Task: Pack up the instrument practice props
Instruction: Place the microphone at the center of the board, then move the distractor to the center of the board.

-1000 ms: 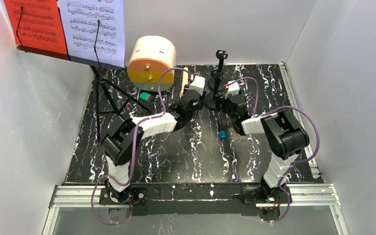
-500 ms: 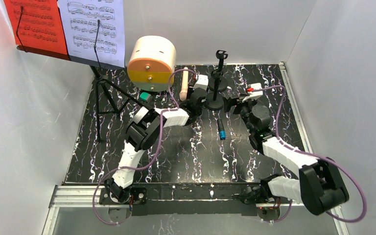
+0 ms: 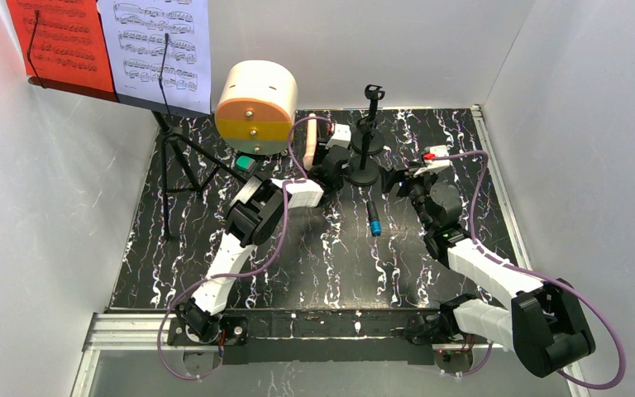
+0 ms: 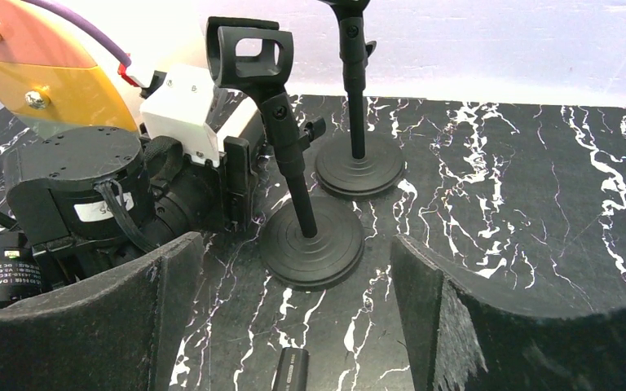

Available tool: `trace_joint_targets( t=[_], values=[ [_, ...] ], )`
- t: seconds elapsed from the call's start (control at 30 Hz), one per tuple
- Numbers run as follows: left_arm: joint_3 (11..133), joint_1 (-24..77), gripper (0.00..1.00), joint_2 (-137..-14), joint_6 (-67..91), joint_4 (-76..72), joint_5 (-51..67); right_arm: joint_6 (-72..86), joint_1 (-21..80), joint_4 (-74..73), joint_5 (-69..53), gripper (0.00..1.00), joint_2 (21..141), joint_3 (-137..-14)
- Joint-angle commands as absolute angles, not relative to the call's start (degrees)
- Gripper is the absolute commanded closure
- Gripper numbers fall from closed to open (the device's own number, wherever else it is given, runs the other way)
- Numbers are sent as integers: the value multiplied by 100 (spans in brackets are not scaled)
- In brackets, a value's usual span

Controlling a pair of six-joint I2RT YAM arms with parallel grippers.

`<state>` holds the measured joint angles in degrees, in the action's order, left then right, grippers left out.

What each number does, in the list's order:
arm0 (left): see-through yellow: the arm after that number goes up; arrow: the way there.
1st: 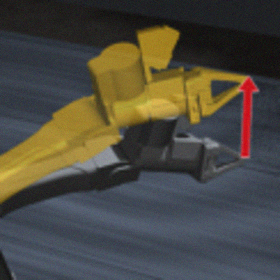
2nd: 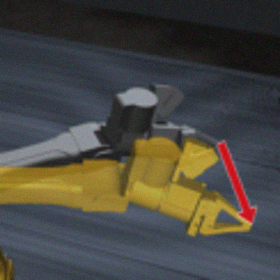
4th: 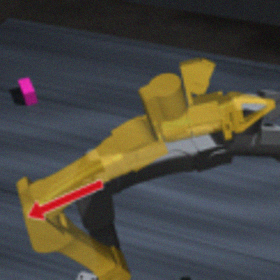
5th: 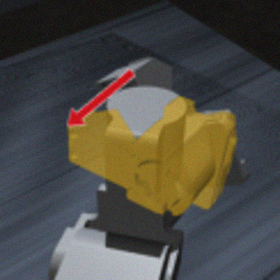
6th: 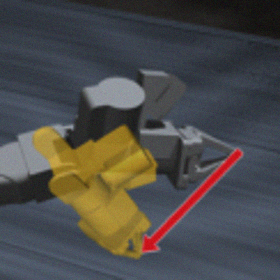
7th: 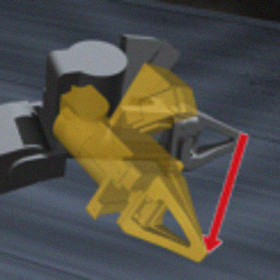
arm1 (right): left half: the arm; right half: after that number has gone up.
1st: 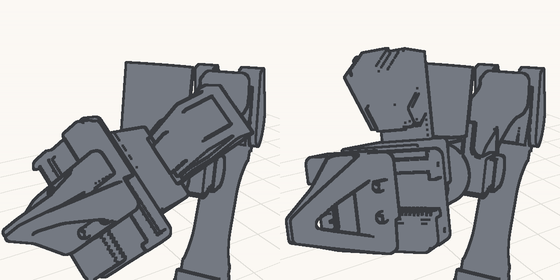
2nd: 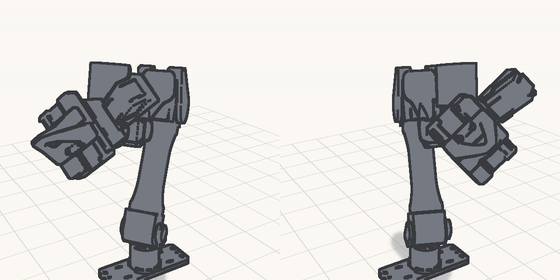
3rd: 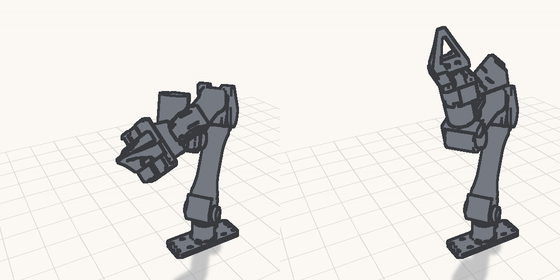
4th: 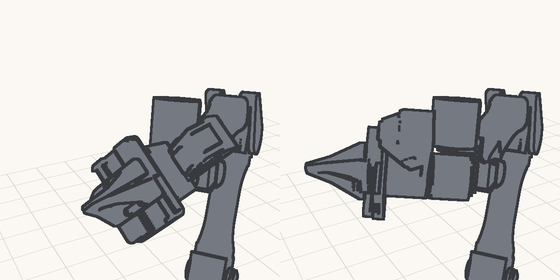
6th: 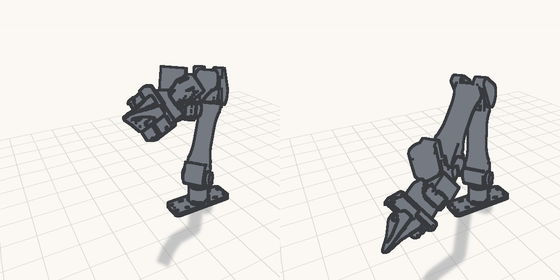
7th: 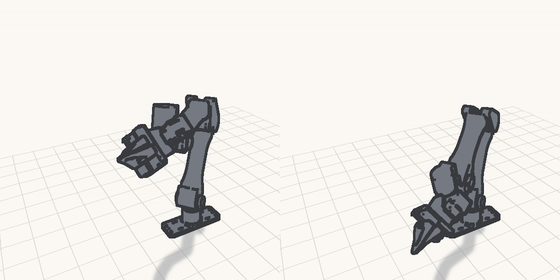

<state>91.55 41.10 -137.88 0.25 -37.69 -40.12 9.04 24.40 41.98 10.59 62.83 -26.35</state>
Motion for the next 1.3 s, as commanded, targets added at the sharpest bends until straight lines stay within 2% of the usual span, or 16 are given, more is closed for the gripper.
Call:
trace_joint_targets(
  t=[0.0, 0.17, 0.4, 0.7, 0.93, 1.03, 1.1, 1.27],
  values=[
    [9247, 4080, 48, -13699, 82, -3960, -4257, 914, 2439, 4346, 1061, 9, 6257, -2675],
    [9192, 4082, 38, -13622, 203, -3977, -4205, 905, 2436, 4244, 949, 9, 6271, -2726],
    [8899, 4086, 32, -13170, 425, -3995, -4079, 990, 2435, 3779, 793, 9, 6190, -2896],
    [7408, 4101, 25, -11368, 957, -3891, -3365, 1659, 2437, 2051, 437, 9, 5890, -2989],
    [6266, 4104, 20, -9856, 1474, -2791, -2574, 2032, 2429, 1069, 37, 9, 6235, -3062],
    [5871, 4089, 13, -9248, 1668, -2165, -2397, 2119, 2429, 966, -158, 8, 6447, -2996],
    [5610, 4071, 2, -8872, 1762, -1746, -2320, 2155, 2433, 922, -298, 8, 6621, -2973],
    [4834, 3940, 2, -7836, 2021, -1274, -2301, 2253, 2428, 875, -795, 9, 7066, -2935]
  ],
)
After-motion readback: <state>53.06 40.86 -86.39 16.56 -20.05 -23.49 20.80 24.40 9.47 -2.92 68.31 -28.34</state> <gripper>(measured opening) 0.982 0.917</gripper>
